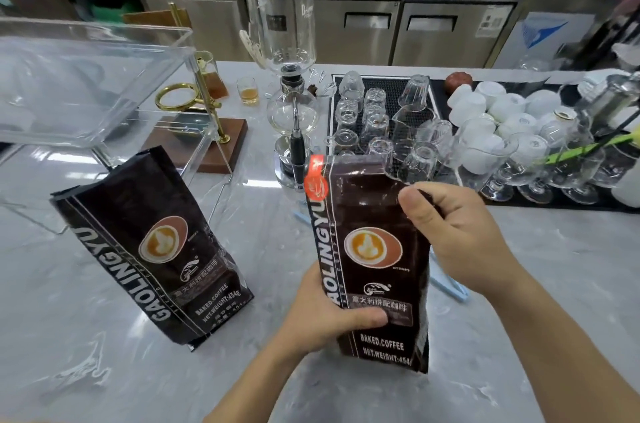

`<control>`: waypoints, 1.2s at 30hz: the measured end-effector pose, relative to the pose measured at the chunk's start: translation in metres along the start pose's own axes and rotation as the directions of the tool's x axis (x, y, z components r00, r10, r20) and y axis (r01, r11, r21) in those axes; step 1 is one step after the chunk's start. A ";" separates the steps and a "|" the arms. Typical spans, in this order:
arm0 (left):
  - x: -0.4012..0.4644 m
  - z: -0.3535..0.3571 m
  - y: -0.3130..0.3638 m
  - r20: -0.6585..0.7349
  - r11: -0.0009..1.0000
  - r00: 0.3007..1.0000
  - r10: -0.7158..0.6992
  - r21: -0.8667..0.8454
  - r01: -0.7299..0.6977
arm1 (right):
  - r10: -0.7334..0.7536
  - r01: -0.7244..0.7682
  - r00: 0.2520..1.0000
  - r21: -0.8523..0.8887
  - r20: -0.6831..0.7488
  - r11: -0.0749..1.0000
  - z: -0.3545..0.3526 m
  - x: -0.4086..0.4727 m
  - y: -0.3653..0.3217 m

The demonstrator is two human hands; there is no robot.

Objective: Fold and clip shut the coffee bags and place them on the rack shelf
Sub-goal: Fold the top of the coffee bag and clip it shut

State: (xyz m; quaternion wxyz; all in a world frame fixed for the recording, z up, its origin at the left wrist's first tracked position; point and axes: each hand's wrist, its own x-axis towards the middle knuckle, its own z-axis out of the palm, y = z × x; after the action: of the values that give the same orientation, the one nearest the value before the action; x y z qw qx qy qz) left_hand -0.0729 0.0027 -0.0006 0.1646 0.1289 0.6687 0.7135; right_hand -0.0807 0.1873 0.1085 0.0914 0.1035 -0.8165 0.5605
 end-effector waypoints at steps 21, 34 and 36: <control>-0.008 -0.014 -0.013 -0.168 0.986 0.973 -0.157 -0.087 0.144 | 0.370 -0.266 0.888 0.350 -0.275 0.898 0.031 -0.050 0.034; -0.010 -0.013 0.001 -0.122 1.000 0.992 -0.024 -0.004 0.024 | 0.157 -0.115 0.954 0.175 -0.254 0.978 0.036 -0.050 0.020; -0.009 -0.013 0.002 -0.120 1.000 0.993 -0.024 -0.002 0.023 | 0.112 -0.097 0.969 0.077 -0.220 0.992 0.034 -0.048 0.019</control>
State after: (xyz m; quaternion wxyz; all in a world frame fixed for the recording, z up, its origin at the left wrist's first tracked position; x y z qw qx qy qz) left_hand -0.0698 -0.0129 0.0009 0.1327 0.0779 0.6785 0.7183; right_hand -0.0404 0.1660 0.0662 0.1497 -0.0006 -0.7866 0.5991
